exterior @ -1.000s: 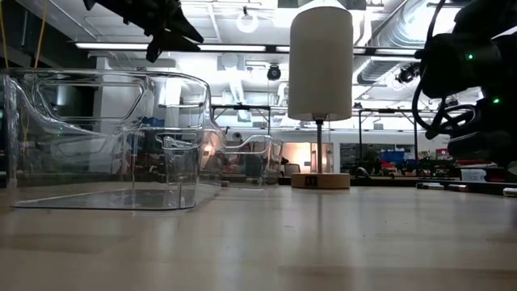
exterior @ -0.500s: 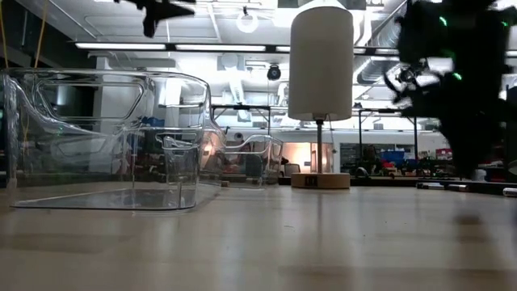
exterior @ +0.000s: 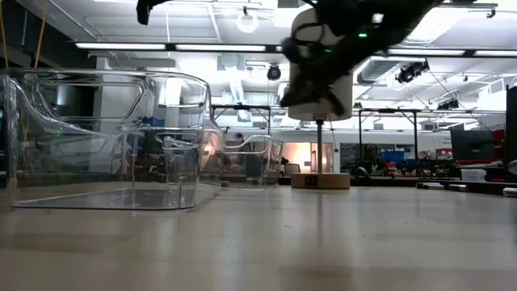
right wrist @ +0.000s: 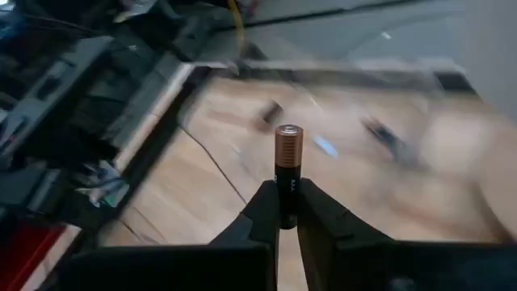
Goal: Sort batteries
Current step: Put the black battery into the top transparent bin, then adjust the batteries
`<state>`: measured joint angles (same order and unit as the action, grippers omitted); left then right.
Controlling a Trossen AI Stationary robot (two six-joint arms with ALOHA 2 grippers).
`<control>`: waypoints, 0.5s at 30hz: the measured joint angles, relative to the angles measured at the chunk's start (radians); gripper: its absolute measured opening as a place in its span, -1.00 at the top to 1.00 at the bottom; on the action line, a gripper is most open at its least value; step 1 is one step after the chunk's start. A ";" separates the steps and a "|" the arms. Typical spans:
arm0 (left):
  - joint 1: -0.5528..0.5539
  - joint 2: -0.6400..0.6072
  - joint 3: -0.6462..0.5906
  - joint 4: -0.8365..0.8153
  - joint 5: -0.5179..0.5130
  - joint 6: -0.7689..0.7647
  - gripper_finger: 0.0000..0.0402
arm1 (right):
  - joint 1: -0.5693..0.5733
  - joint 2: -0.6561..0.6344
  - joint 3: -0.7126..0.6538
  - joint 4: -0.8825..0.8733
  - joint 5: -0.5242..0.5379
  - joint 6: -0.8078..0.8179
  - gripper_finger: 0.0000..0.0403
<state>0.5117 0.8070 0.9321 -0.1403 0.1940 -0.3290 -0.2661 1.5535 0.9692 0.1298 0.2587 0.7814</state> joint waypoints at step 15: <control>-0.002 0.000 0.000 -0.065 0.003 -0.010 0.47 | -0.008 0.189 0.435 -0.534 -0.085 -0.385 0.14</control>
<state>0.5102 0.8074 0.9321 -0.2056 0.1967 -0.3389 -0.2741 1.7426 1.4040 -0.4046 0.1737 0.3962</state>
